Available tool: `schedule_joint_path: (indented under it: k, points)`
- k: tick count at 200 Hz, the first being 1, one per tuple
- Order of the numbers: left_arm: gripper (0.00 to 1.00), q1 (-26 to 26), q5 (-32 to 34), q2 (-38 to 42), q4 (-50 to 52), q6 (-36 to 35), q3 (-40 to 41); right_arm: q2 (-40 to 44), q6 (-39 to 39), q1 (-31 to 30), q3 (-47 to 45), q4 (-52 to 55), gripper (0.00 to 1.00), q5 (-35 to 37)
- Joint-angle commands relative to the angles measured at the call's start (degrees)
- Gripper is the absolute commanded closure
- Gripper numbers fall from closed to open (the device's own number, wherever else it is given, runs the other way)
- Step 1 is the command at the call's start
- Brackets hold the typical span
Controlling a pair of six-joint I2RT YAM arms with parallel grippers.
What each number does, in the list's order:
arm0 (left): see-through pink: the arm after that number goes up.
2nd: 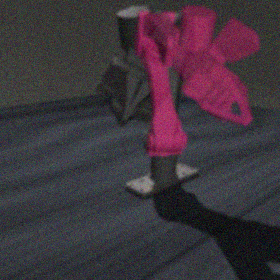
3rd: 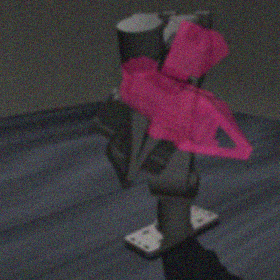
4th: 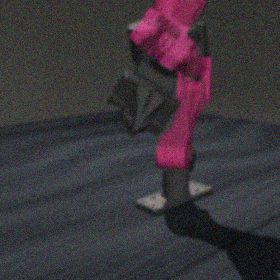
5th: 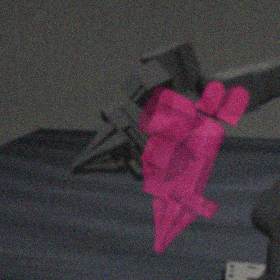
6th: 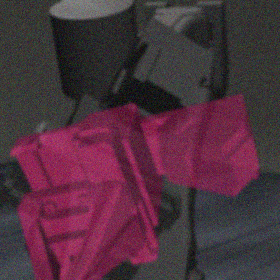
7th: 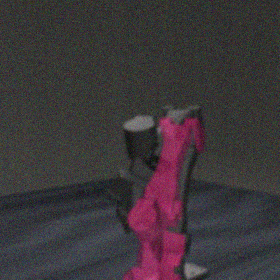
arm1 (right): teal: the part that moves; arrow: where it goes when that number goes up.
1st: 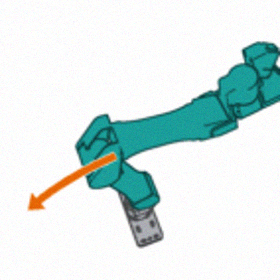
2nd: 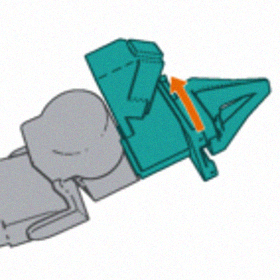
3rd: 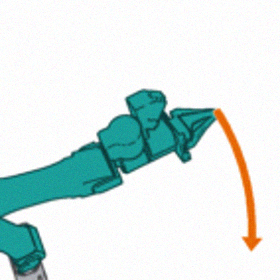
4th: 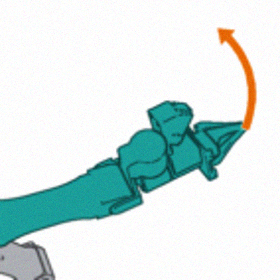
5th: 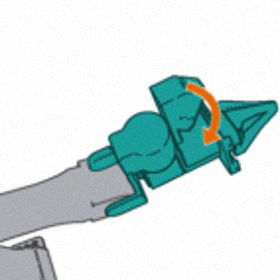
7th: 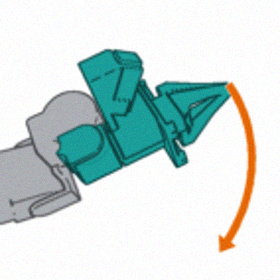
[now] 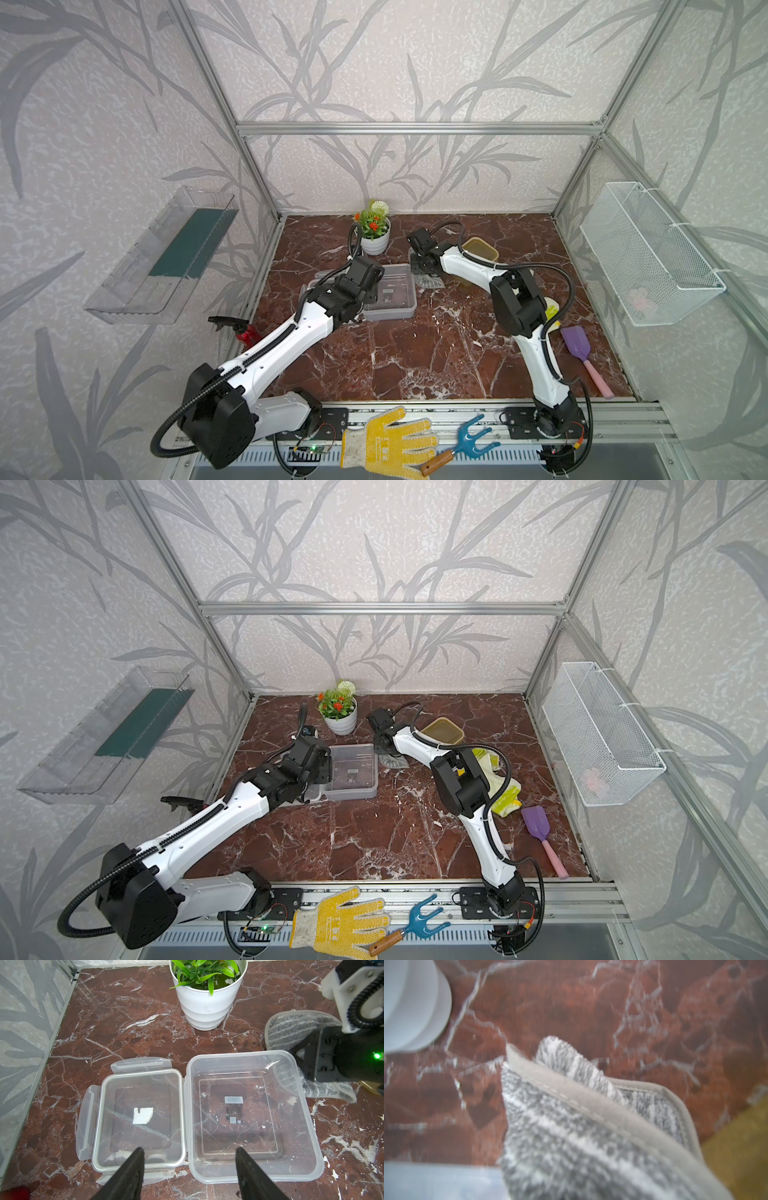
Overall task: Wipe the insides of the lunch boxes
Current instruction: Move the cleaning item to the center of the board, then move the lunch box to the center of the board.
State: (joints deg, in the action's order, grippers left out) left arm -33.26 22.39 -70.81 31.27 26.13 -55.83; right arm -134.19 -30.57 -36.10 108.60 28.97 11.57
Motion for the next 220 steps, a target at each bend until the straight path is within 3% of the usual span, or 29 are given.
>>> schedule_joint_path:
  k: [1, 25, 46, 63, 94, 128, 190, 220]
  points:
    - [0.32, 0.05, 0.57, -0.11, 0.42, 0.85, -0.15, -5.73, -0.38, -0.89, 8.50, 4.01, 0.80, -4.84]
    - [0.32, 0.02, -0.61, 0.01, 0.24, 1.20, -0.49, -15.59, 0.14, -0.95, 26.08, 13.61, 0.75, -5.73]
    - [0.32, -0.10, -2.13, 0.27, -0.62, 1.49, -0.09, -21.61, 0.50, -0.99, 39.13, 21.46, 0.51, -4.85]
    - [0.32, -0.19, -2.60, 0.36, -0.85, 1.90, 0.13, -21.11, 1.18, -1.08, 41.68, 24.52, 0.39, -1.67]
    - [0.32, -0.17, -4.14, 0.33, -2.60, 1.71, 0.73, -11.53, 1.90, -1.08, 31.51, 20.32, 0.23, 2.69]
    - [0.32, -0.38, -5.18, -1.17, -3.35, 1.25, -0.61, -3.42, 3.81, -1.23, 24.98, 17.72, 0.13, 2.69]
    - [0.31, -2.28, -6.00, -5.93, -5.84, -0.41, -4.80, 14.10, 6.88, -0.67, 7.42, 6.94, 0.02, -0.19]
    - [0.29, -3.86, -5.13, -8.60, -7.61, -2.60, -7.32, 25.43, 8.42, 1.17, -7.81, -1.50, 0.01, 0.43]
